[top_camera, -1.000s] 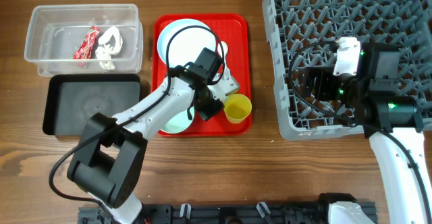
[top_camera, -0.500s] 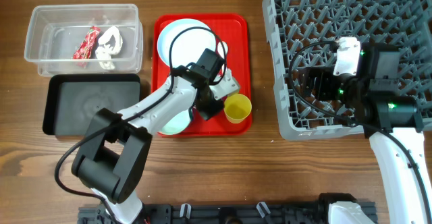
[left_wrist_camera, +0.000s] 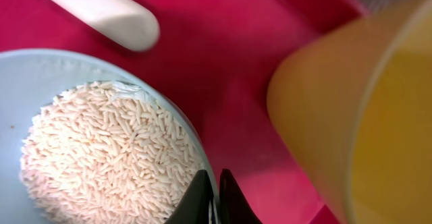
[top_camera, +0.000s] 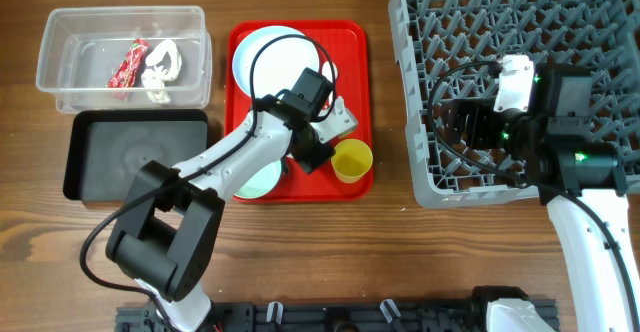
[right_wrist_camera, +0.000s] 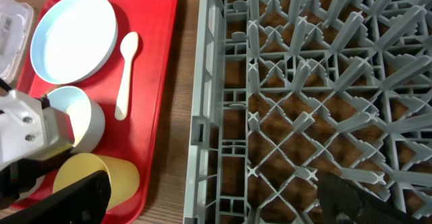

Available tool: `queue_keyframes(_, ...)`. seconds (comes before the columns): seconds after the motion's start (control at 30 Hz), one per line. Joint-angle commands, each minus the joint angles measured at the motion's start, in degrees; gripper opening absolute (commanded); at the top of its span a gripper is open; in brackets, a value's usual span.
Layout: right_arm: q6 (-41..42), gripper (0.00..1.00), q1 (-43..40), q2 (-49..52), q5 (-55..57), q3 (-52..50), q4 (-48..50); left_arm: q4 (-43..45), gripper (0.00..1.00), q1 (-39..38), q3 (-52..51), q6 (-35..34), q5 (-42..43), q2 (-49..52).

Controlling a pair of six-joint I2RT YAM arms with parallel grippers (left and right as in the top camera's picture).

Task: Sort waste into correct bins and load items into the dishwasher rack
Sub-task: 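Grasp the rim of the light-blue rice bowl with the left gripper, then carry the rice bowl over the black tray and pour out the rice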

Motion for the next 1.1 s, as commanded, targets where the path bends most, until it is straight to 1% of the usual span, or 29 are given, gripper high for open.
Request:
queue_keyframes(0.0, 0.6, 1.00, 0.3, 0.5, -1.0, 0.9, 0.1, 0.1, 0.04, 0.1, 3.5, -6.4, 1.0, -1.1)
queue_keyframes(0.33, 0.6, 1.00, 0.3, 0.5, -1.0, 0.9, 0.1, -0.9, 0.04, 1.1, 10.7, -18.8, 0.5, -3.1)
queue_keyframes(0.43, 0.6, 1.00, 0.3, 0.5, -1.0, 0.9, 0.1, -2.3, 0.04, 2.7, 12.5, -24.3, 0.5, -4.8)
queue_keyframes(0.63, 0.6, 1.00, 0.3, 0.5, -1.0, 0.9, 0.1, -6.0, 0.04, 7.9, 13.8, -34.4, 0.6, -11.4)
queue_keyframes(0.77, 0.4, 1.00, 0.3, 0.5, -1.0, 0.9, 0.1, -11.6, 0.04, 14.0, 13.8, -39.5, 0.9, -18.1)
queue_keyframes(0.9, 0.4, 1.00, 0.3, 0.5, -1.0, 0.9, 0.2, -18.6, 0.04, 20.4, 13.7, -40.0, 1.0, -22.8)
queue_keyframes(0.97, 0.2, 1.00, 0.3, 0.5, -1.0, 0.9, 0.2, -22.8, 0.04, 25.5, 13.7, -39.4, 1.2, -24.3)
queue_keyframes(1.0, 0.2, 1.00, 0.3, 0.5, -1.0, 0.9, 0.3, -24.0, 0.04, 27.5, 13.7, -37.6, 2.4, -24.4)
queue_keyframes(1.07, 0.2, 1.00, 0.3, 0.5, -1.0, 0.9, 0.5, -25.7, 0.04, 32.6, 13.2, -32.4, 8.0, -24.3)
